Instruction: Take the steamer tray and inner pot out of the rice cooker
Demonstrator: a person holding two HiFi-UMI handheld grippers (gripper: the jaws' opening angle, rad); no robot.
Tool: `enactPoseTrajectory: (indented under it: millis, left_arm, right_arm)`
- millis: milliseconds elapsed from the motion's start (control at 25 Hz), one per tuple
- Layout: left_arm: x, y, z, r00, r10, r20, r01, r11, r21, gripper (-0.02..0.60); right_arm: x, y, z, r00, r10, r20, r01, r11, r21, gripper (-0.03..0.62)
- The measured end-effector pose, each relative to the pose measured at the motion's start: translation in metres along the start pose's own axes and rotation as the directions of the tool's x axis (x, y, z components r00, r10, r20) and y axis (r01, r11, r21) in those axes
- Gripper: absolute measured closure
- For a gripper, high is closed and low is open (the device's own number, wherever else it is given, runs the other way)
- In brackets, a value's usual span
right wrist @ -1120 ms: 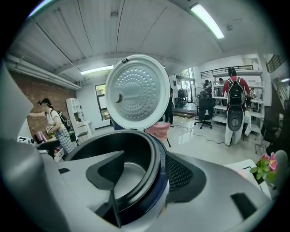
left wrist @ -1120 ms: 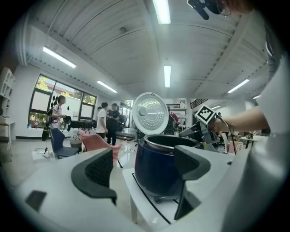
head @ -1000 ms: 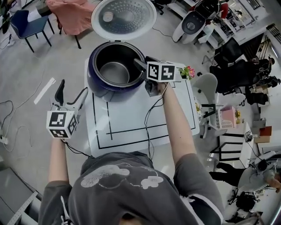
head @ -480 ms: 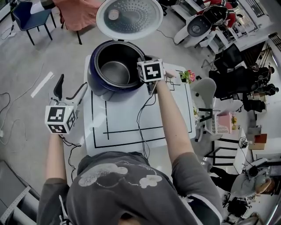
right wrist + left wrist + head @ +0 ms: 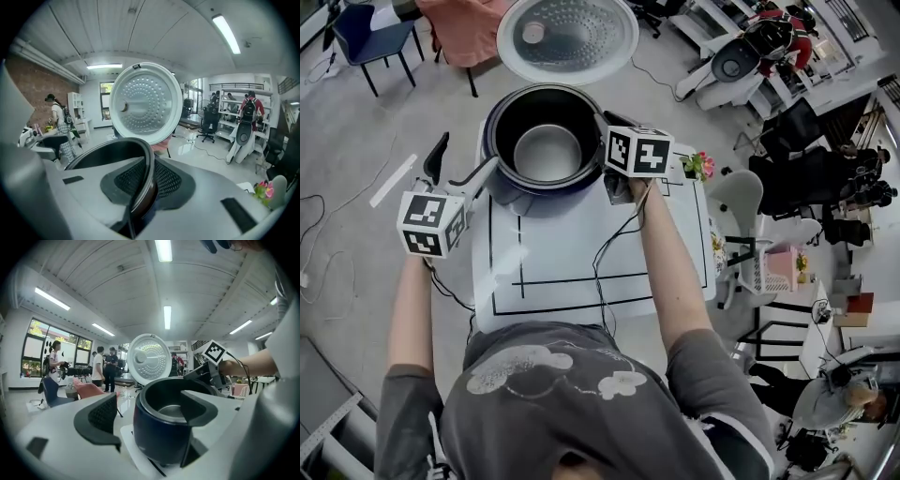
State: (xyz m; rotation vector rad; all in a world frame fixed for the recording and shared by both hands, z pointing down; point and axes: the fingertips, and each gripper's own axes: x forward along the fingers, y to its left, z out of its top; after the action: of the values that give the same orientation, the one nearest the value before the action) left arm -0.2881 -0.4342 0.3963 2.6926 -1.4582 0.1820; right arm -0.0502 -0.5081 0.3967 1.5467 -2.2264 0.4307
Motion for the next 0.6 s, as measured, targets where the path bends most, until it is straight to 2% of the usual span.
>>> enactPoseTrajectory:
  millis: [120,200,280,360,480,600]
  left_arm:
    - [0.038,-0.004,0.011,0.995,-0.069,-0.068,0.071,0.997,0.021,0.155]
    - [0.069,-0.006,0.011,0.981,-0.125,-0.150,0.131,0.991,0.031,0.155]
    - [0.099,-0.011,0.007,0.952,-0.181,-0.248,0.199,0.979,0.049,0.155]
    - [0.124,-0.013,0.002,0.916,-0.203,-0.345,0.249,0.964,0.093,0.155]
    - [0.153,-0.008,-0.016,0.860,-0.178,-0.479,0.292,0.940,0.175,0.155]
    - [0.170,-0.008,-0.030,0.813,-0.169,-0.558,0.328,0.924,0.198,0.155]
  right_arm:
    - [-0.005,0.001,0.003,1.000,0.009,0.027,-0.009,1.000,-0.003,0.516]
    - [-0.007,0.002,0.005,0.999,0.017,0.035,-0.017,1.000,0.000,0.516]
    - [-0.009,0.003,0.006,0.999,0.025,0.041,-0.025,1.000,-0.002,0.516]
    - [-0.011,0.003,0.008,0.998,0.034,0.046,-0.033,0.999,-0.005,0.516]
    - [-0.010,0.004,0.009,0.998,0.048,0.049,-0.048,0.999,-0.003,0.516]
    - [-0.010,0.003,0.008,0.997,0.058,0.055,-0.058,0.998,0.001,0.517]
